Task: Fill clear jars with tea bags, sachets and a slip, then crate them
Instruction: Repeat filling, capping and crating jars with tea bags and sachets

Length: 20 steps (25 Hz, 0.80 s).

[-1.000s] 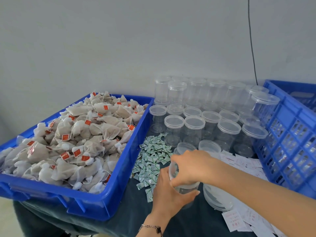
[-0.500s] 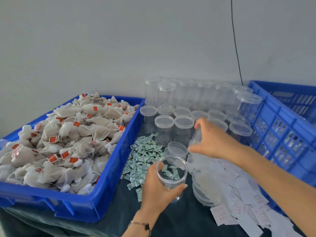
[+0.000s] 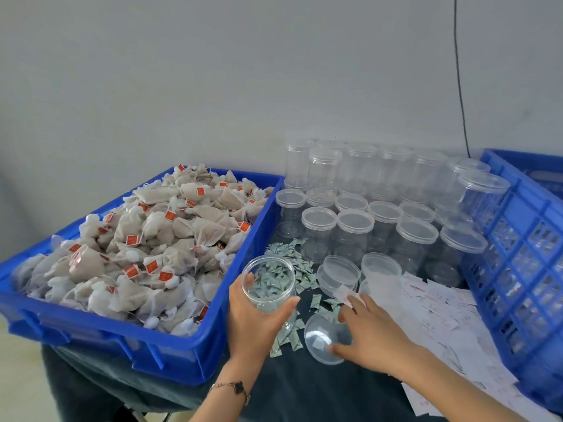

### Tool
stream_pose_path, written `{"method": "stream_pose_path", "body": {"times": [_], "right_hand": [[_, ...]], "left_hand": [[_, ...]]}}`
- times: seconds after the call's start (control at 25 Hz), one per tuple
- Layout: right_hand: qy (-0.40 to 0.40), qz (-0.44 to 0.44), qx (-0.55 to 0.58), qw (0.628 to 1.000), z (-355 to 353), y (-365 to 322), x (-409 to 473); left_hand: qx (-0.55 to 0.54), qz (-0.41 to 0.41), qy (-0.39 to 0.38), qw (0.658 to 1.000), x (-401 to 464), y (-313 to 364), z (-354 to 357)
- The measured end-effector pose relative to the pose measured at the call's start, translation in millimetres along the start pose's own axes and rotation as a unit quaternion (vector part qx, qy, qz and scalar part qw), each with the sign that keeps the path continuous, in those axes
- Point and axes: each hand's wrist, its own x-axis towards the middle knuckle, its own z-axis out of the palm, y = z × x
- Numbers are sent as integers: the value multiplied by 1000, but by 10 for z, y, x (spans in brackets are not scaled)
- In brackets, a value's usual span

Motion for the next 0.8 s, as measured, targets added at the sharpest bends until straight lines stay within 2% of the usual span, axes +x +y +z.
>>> {"method": "stream_pose_path", "body": {"times": [0.36, 0.68, 0.8], "right_hand": [[127, -51, 87, 987, -506, -277, 244], [164, -155, 89, 970, -1143, -1196, 674], [117, -224, 91, 963, -1173, -1641, 921]], "left_hand": [[4, -27, -5, 1000, -16, -213, -43], [20, -18, 9, 1000, 38, -195, -50], [18, -29, -8, 999, 66, -223, -65]]}}
